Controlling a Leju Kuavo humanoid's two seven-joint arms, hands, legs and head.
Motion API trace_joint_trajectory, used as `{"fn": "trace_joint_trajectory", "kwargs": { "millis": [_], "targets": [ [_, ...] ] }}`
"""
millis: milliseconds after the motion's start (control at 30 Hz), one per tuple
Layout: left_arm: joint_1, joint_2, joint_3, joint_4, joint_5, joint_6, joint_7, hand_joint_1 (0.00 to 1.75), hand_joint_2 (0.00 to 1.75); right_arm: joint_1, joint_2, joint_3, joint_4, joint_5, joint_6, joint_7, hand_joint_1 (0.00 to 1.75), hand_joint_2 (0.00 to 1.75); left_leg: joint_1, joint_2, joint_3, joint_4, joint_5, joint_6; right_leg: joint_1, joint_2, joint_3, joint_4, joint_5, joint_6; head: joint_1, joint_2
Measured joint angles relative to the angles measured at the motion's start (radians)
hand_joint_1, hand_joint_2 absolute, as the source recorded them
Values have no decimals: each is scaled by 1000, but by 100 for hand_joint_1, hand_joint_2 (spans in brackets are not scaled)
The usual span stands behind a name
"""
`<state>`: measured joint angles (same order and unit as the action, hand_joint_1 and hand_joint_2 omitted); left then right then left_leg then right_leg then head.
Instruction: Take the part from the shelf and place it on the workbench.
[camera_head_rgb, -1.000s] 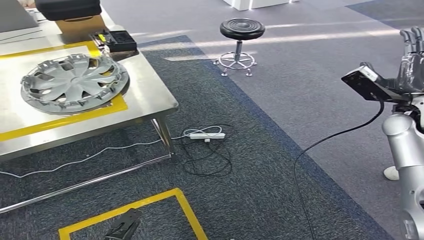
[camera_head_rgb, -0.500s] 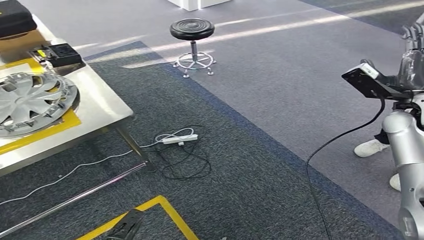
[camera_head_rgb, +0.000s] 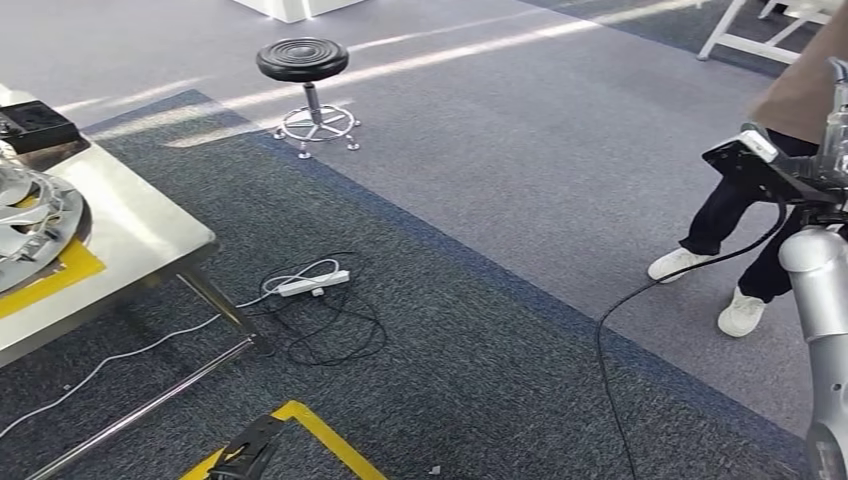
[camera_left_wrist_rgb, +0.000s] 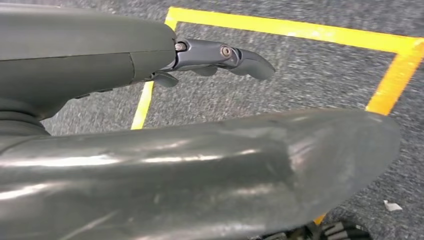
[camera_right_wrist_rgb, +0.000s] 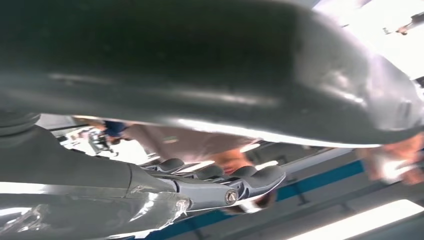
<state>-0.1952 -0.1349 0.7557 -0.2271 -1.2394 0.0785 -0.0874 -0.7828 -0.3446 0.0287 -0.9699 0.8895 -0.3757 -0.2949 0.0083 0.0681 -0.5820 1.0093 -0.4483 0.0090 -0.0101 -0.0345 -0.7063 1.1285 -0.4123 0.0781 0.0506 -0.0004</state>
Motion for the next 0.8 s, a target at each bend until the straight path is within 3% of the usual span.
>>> {"fn": "trace_joint_trajectory", "kwargs": {
  "millis": [67,100,167,233,300,367,400,433,500,567,633,700,800],
  "targets": [
    [-1,0,0,0,0,0,0,0,0,1,0,-1,2,-3,-7,1,0,0,-7,18,8,0,-7,-10,5,-28,55,-93,24,-11,0,0],
    [-2,1,0,0,0,0,0,0,0,5,1,-2,4,-4,-13,1,0,0,-10,26,10,-1,-9,-15,8,-27,60,-103,22,-18,-1,0],
    [-3,1,0,0,0,0,0,0,0,16,1,-8,9,-8,-29,0,0,0,-9,40,15,-5,-12,-25,6,-2,58,-105,26,-31,-1,0],
    [-4,1,0,0,0,0,0,0,0,27,1,-17,14,-12,-49,-6,0,0,-6,10,5,24,-38,-34,2,13,58,-108,29,-43,-3,0],
    [-2,0,0,0,0,0,0,0,0,36,6,-21,19,-15,-62,-11,0,0,-5,-43,-47,136,-100,-39,-1,27,58,-110,31,-52,-7,0],
    [2,0,0,0,0,0,0,0,0,49,14,-23,25,-17,-66,-13,0,0,-6,-62,-114,264,-145,-38,0,43,57,-110,31,-55,-9,0],
    [4,1,0,0,0,0,0,0,0,54,17,-24,28,-17,-66,-14,0,0,-6,-64,-132,288,-141,-37,0,50,57,-110,31,-55,-9,0],
    [5,1,0,0,0,0,0,0,0,59,18,-24,31,-18,-66,-15,0,0,-6,-64,-131,274,-118,-36,0,58,57,-110,31,-55,-9,0],
    [4,1,0,0,0,0,0,0,0,65,20,-27,37,-19,-73,-16,0,0,-5,-68,-83,155,-41,-33,-2,70,57,-110,32,-52,-11,0],
    [3,1,0,0,0,0,0,0,0,77,23,-34,43,-23,-93,-22,0,0,-1,-77,-32,37,5,-29,1,79,52,-106,33,-43,-12,0],
    [4,0,0,0,0,0,0,0,0,97,26,-46,51,-34,-114,-35,0,0,1,-84,-20,0,10,-28,5,83,47,-104,31,-48,-14,0],
    [5,0,0,0,0,0,0,0,0,121,32,-63,66,-55,-120,-54,0,0,-2,-85,-21,1,13,-25,5,80,50,-112,34,-56,-13,0],
    [5,0,0,0,0,0,0,0,0,150,43,-93,94,-92,-117,-83,0,0,-5,-86,-21,0,17,-3,0,78,56,-130,45,-23,-13,0]
  ]
}}
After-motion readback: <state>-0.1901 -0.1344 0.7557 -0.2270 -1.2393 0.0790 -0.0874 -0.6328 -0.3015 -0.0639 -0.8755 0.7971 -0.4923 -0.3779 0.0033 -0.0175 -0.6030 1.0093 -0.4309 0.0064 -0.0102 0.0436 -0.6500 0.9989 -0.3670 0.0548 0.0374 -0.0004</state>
